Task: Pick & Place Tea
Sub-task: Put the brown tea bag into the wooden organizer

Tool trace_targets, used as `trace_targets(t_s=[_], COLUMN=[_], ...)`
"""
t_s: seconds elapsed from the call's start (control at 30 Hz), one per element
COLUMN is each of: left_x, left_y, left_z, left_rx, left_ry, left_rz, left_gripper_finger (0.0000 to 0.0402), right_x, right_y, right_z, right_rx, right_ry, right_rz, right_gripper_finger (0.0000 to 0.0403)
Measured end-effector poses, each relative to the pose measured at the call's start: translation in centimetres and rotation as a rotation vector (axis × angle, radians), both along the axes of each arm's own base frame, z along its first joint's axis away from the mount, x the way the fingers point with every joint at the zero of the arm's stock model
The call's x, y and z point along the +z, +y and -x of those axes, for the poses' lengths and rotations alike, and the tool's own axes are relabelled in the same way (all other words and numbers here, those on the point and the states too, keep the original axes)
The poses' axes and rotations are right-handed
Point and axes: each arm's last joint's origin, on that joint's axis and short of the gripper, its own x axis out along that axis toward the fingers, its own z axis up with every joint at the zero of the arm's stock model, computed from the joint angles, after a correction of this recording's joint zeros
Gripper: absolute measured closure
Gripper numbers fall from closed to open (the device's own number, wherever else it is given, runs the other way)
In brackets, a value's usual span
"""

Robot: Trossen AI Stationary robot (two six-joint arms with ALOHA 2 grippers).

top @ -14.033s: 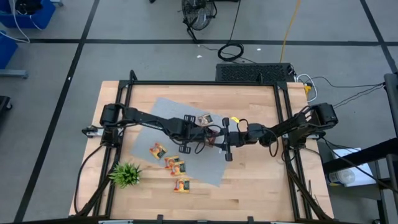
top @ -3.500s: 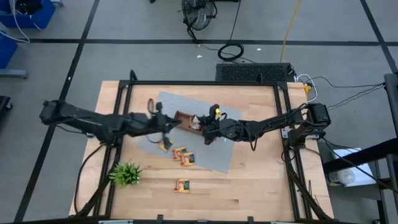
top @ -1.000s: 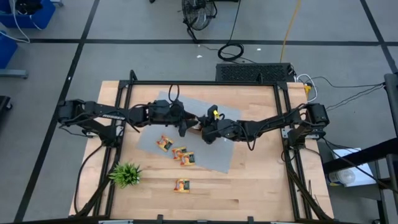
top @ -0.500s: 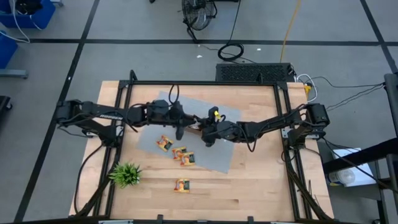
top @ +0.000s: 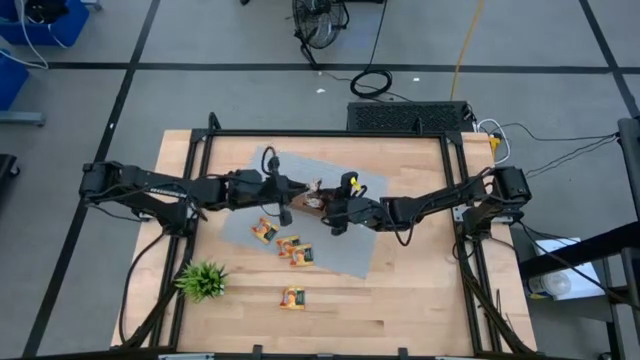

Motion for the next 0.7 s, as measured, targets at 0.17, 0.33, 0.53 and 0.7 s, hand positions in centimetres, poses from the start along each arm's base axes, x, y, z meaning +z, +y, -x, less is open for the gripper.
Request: trace_targets(t_s=[0.17,0.33,0.53,0.7], left_x=[-1.8,-3.0,-3.6,-3.8], left_y=[-0.3,-1.0,-1.4,-1.4], left_z=[1.2,3.6,4.5,4.5], left_rx=[-0.033,-0.238,-0.353,-0.354], left_ry=[-0.152,-0.411,-0.467,-0.450], left_rz=[-0.093,-0.163,-0.114,-0.107], left_gripper_finger=[0.0385,0.0385,0.0385,0.0386], right_x=[0.0,1.2,4.3,5.5], right_y=[-1.3,-3.5,-6.2,-7.3], right_z=[0.5,1.0,1.7,1.8], right_rx=[-0.054,0.009,0.326,0.490], right_ry=[0.004,-0.041,-0.215,-0.312], right_rz=[-0.086,-0.225,-0.471,-0.576], right_gripper_finger=[0.0296,0.0296,0.0296,0.0296])
